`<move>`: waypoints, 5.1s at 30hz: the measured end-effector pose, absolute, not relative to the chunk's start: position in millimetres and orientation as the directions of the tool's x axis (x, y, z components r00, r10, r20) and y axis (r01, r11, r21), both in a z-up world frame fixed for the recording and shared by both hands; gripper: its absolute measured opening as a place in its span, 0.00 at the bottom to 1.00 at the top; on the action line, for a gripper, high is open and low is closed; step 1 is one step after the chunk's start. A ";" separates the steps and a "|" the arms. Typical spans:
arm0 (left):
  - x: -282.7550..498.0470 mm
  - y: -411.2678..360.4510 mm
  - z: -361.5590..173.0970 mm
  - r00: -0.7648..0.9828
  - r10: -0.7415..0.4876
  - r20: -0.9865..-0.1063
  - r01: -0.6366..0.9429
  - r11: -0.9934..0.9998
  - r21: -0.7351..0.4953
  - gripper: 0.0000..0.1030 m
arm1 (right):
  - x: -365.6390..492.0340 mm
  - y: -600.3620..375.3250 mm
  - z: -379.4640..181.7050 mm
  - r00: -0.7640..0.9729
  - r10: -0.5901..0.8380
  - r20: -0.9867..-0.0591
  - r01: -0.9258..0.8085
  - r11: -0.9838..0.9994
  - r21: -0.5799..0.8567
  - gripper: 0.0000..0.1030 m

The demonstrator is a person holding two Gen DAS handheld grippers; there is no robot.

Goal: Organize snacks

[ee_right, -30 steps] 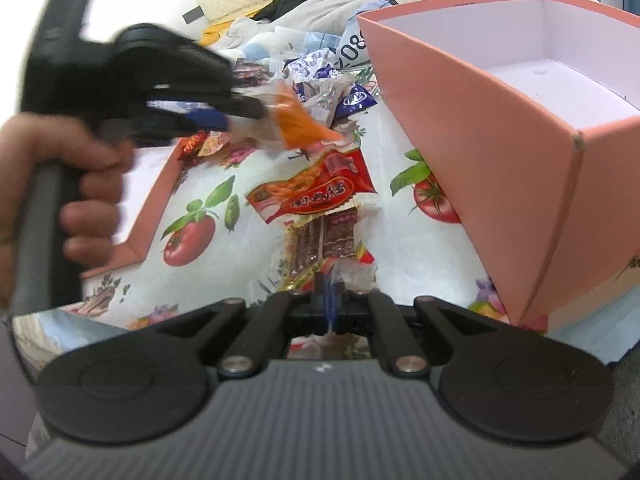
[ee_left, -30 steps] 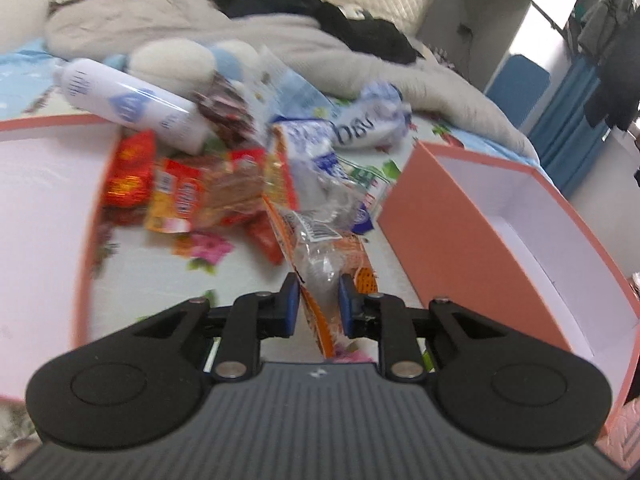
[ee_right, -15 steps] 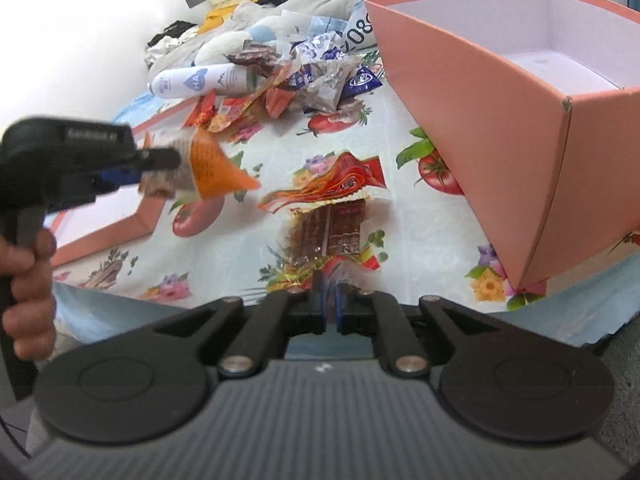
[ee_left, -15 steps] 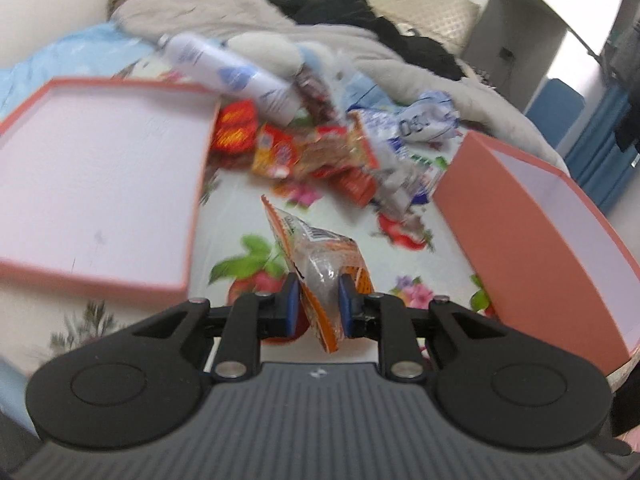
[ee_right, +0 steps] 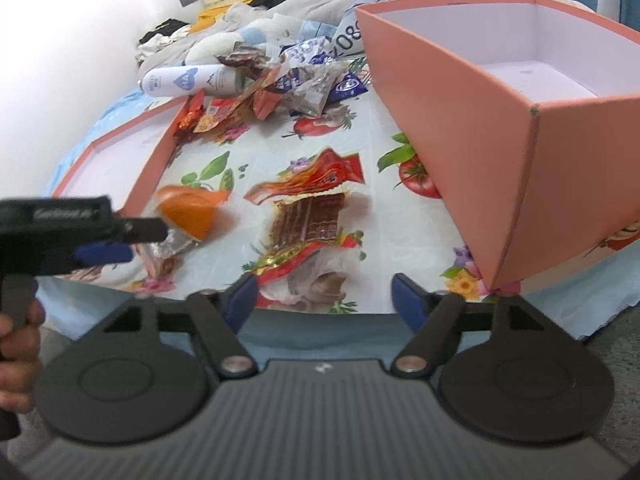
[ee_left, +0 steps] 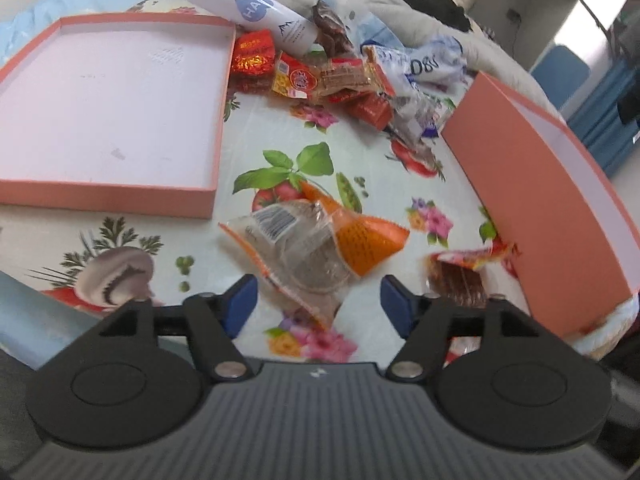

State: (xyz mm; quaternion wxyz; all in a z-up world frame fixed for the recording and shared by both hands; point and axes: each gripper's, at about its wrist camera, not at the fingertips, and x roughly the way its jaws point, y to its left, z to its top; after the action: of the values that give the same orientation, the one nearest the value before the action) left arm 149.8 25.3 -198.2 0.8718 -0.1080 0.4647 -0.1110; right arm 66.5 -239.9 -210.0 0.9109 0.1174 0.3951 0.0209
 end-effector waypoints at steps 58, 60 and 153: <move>198.7 -20.2 -187.9 0.621 -0.219 -0.752 0.233 0.968 -0.090 0.54 | 109.8 -205.4 -198.1 0.738 0.115 -0.665 -0.106 0.993 0.054 0.49; 196.7 -21.0 -175.7 0.632 -0.225 -0.741 0.223 0.969 -0.104 0.54 | 107.2 -210.2 -186.3 0.750 0.123 -0.650 -0.102 0.992 0.071 0.49; 161.0 -153.9 28.9 0.729 -0.518 -0.448 0.510 0.847 -0.149 0.66 | 72.7 -367.2 -12.8 0.916 -0.104 -0.387 0.184 0.967 0.176 0.64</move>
State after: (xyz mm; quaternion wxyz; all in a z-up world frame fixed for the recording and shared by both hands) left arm 161.0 -153.9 28.9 0.9297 -0.0079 0.2434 -0.2763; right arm 72.7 -367.2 -12.8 0.9732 0.1051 0.1906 -0.0740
